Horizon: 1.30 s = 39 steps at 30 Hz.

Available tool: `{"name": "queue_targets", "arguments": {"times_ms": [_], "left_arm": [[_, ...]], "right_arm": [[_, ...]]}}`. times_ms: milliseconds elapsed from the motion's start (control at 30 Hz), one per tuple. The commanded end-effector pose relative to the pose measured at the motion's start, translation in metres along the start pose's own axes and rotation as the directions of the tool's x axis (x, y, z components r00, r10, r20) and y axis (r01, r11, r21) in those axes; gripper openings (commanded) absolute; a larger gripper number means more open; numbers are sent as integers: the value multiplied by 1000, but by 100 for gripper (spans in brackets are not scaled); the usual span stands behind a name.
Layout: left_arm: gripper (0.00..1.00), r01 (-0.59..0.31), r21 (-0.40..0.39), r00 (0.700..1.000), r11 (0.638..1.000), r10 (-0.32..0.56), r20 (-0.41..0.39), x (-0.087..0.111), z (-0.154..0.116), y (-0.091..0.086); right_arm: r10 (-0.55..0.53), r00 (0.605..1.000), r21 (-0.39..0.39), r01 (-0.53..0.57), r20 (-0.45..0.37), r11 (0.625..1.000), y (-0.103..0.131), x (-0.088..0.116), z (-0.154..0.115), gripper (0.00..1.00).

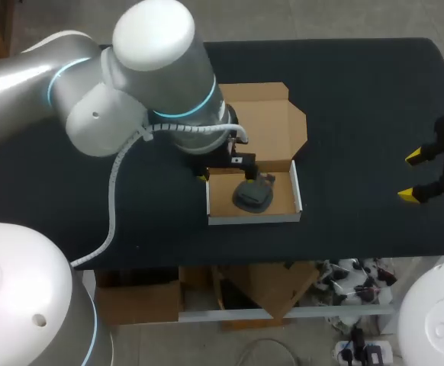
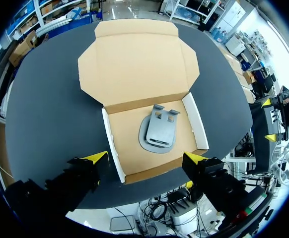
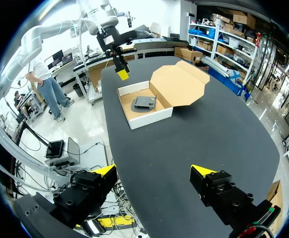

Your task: Assemble the packaging by folding the flat box into shape, placing the metal phone stand inside, and closing the box properly

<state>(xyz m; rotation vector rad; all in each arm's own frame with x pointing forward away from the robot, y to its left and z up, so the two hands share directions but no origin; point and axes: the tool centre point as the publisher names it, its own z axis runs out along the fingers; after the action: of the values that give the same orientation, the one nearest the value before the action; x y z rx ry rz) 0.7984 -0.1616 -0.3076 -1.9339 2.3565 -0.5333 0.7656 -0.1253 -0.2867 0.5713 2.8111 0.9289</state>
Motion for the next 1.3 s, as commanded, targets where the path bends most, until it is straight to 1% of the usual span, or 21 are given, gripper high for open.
{"name": "queue_targets", "arguments": {"times_ms": [33, 100, 167, 300, 433, 500, 533, 633, 700, 800, 833, 967, 1133, 1200, 1267, 1300], "left_arm": [[100, -26, 12, 976, 1000, 28, -218, -35, -8, -6], [100, -40, 21, 970, 999, 44, -240, -41, -9, -11], [100, -69, 36, 960, 997, 76, -269, -50, -9, -18], [100, -101, 51, 938, 994, 112, -327, -66, -7, -32], [100, -138, 78, 908, 987, 157, -389, -83, -8, -44], [100, -145, 93, 900, 985, 170, -402, -91, -7, -51], [100, -154, 98, 888, 983, 181, -424, -96, -6, -55], [100, -170, 108, 868, 980, 201, -455, -106, -4, -66], [100, -170, 115, 859, 979, 204, -469, -110, -2, -71], [100, -188, 136, 828, 973, 232, -511, -117, 2, -79], [100, -192, 137, 823, 972, 235, -516, -119, 3, -81], [100, -211, 160, 777, 964, 264, -572, -128, 9, -94], [100, -234, 187, 738, 954, 300, -605, -135, 14, -107], [100, -239, 189, 729, 952, 305, -613, -137, 18, -112], [100, -240, 194, 711, 951, 308, -632, -141, 21, -117], [100, -241, 195, 710, 951, 309, -633, -142, 22, -118]], "right_arm": [[-1, 1000, -3, 1, 2, 1000, -1, 1, 0, 100], [-1, 1000, -3, 1, 2, 1000, -1, 1, 0, 100], [-1, 1000, -3, 1, 2, 1000, -1, 1, 0, 100], [-1, 1000, -3, 1, 2, 1000, -1, 1, 0, 100], [-1, 1000, -3, 1, 2, 1000, -1, 1, 0, 100], [-1, 1000, -3, 1, 2, 1000, -1, 1, 0, 100], [-1, 1000, -3, 1, 2, 1000, -1, 1, 0, 100], [-1, 1000, -3, 1, 2, 1000, -1, 1, 0, 100], [-1, 1000, -3, 1, 2, 1000, -1, 1, 0, 100], [-1, 1000, -3, 1, 2, 1000, -1, 1, 0, 100], [-1, 1000, -3, 1, 2, 1000, -1, 1, 0, 100], [-1, 1000, -3, 1, 2, 1000, -1, 1, 0, 100], [-1, 1000, -3, 1, 2, 1000, -1, 1, 0, 100], [-1, 1000, -3, 1, 2, 1000, -1, 1, 0, 100], [-1, 1000, -3, 1, 2, 1000, -1, 1, 0, 100], [-1, 1000, -3, 1, 2, 1000, -1, 1, 0, 100]]}}
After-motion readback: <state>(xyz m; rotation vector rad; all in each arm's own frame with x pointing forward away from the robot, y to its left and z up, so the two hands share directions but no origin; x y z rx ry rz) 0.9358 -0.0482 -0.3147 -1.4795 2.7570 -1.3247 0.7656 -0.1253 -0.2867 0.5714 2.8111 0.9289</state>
